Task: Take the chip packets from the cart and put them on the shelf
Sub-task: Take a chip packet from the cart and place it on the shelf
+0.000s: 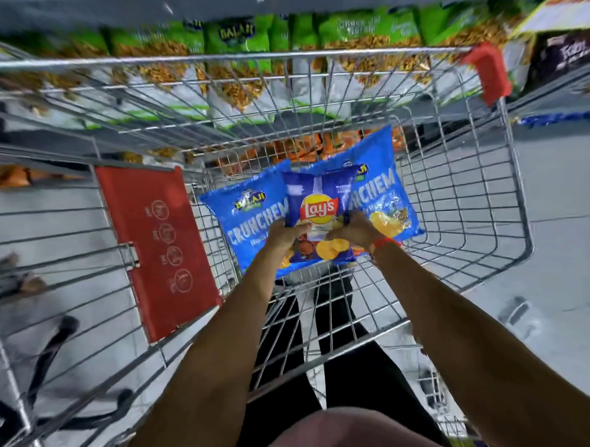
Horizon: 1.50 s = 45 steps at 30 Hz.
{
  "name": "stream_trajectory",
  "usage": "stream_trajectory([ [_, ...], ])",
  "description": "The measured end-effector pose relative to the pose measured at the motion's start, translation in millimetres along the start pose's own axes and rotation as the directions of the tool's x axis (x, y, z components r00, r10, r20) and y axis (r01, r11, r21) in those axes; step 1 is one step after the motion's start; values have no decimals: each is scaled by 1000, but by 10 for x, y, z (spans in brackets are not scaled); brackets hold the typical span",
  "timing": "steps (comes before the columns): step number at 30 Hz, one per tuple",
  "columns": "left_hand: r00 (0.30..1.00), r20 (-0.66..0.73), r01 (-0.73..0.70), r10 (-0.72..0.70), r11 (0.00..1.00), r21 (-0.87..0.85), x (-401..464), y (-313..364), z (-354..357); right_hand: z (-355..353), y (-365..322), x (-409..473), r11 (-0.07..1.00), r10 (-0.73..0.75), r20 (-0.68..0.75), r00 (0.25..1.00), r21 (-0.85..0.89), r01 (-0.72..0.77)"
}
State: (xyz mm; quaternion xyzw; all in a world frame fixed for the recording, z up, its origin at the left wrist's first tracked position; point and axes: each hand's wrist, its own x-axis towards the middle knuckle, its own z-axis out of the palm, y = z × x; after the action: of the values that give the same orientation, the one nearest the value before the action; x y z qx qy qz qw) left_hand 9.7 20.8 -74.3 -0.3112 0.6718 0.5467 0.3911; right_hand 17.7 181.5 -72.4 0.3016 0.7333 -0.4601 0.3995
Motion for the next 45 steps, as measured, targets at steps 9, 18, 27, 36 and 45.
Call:
stream_trajectory([
  [9,974,77,-202,214,969,-142,-896,343,-300,-318,-380,-692,980,-183,66,981,95,176],
  [18,810,-141,-586,569,777,-230,-1922,1235,-750,-365,-1338,-1842,762,-563,-126,817,303,572],
  [27,367,-201,-930,908,354,-97,-3449,2323,-1498,-471,-2719,-3212,400,-849,-228,477,313,861],
  [36,65,-236,-997,970,71,19,-4257,3084,-2187,-416,-3794,-4042,110,-939,-282,195,290,951],
  [45,-16,-193,-986,981,17,168,-4569,3876,-2885,-371,-4846,-4453,-8,-940,-329,85,273,962],
])
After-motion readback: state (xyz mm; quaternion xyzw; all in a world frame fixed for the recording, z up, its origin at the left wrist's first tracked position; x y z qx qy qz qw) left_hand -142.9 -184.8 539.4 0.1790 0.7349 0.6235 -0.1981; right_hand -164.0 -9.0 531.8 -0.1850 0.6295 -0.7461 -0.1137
